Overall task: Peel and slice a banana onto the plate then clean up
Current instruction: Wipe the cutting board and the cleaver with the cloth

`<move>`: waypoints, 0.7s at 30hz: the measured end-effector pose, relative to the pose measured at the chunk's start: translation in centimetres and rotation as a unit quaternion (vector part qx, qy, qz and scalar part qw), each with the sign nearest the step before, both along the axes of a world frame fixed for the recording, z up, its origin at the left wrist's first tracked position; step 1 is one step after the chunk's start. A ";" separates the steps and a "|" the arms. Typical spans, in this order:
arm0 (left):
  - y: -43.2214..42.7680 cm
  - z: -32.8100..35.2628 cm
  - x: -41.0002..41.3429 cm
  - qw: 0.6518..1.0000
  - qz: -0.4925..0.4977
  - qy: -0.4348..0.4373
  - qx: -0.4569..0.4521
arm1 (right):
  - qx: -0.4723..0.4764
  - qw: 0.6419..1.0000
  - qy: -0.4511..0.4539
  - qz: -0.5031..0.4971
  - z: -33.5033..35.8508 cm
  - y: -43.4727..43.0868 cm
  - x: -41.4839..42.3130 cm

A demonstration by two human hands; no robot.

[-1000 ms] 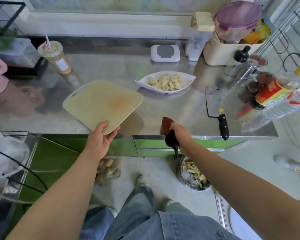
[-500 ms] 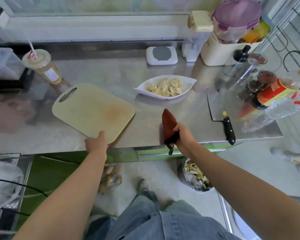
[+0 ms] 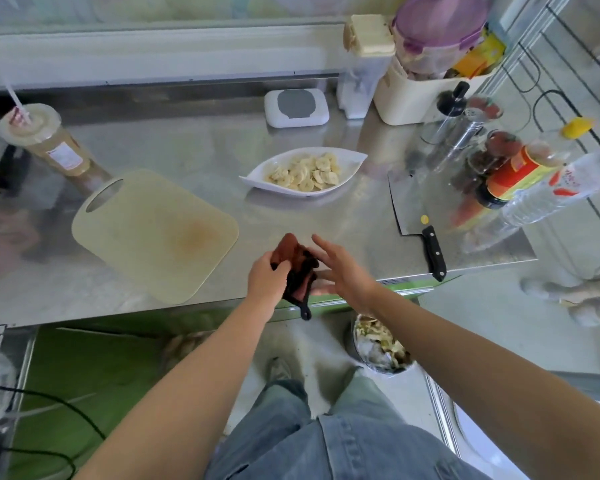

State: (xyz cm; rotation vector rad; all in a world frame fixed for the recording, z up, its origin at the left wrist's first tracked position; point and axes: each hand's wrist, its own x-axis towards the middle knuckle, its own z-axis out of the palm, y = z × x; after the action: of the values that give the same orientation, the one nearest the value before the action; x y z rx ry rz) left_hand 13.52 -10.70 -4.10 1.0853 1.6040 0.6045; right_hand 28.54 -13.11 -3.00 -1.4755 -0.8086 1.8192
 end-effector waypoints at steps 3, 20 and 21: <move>1.1 -0.7 -1.3 0.984 0.056 0.153 0.066 | 0.054 0.986 -0.158 -0.020 -0.3 0.0 4.2; -0.2 -3.5 9.8 0.898 -0.211 0.378 0.074 | 0.041 0.839 -0.542 -0.008 -3.9 -1.6 18.8; -0.8 -3.4 10.8 0.878 -0.256 0.392 0.097 | 0.032 0.846 -0.532 -0.008 -3.8 -1.5 19.0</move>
State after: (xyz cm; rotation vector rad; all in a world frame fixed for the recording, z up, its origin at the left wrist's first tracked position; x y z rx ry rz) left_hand 24.34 -11.46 -7.53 1.9932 1.8125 -0.0723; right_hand 47.59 -14.58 -6.85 -2.4269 -1.3093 0.7995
